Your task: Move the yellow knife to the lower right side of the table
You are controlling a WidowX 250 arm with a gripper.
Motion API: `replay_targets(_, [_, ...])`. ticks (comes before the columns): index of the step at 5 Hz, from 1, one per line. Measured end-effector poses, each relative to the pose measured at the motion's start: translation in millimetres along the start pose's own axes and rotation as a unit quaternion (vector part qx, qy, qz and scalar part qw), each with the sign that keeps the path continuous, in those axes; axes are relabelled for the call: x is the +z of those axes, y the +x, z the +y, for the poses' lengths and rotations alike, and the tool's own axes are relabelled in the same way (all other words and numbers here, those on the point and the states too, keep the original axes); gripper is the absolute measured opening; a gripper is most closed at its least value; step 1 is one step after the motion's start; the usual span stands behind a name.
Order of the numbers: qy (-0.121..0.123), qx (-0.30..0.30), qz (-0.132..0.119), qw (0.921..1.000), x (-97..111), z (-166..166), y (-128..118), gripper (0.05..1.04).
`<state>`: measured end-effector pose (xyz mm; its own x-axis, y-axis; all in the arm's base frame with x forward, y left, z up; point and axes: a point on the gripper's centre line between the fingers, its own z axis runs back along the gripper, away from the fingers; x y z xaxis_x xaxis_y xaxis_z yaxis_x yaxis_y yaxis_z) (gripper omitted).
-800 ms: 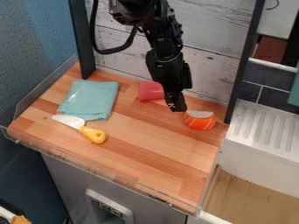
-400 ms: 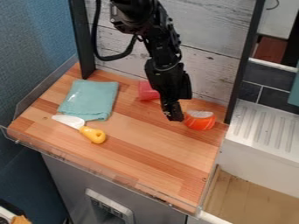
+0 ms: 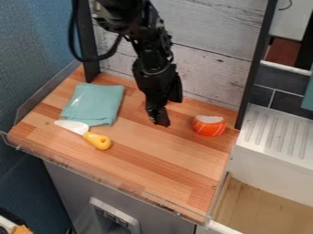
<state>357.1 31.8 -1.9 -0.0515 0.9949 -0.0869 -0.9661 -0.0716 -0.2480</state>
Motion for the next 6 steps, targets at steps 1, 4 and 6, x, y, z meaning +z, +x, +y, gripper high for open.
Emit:
replay_targets(1, [0.004, -0.017, -0.04, 0.999, 5, 10, 15, 1.0])
replay_targets(4, [0.031, 0.003, -0.124, 0.9918, 16, 45, 77, 0.999])
replay_targets(6, [0.062, 0.001, -0.147, 0.9871, -3, 60, 96, 1.0])
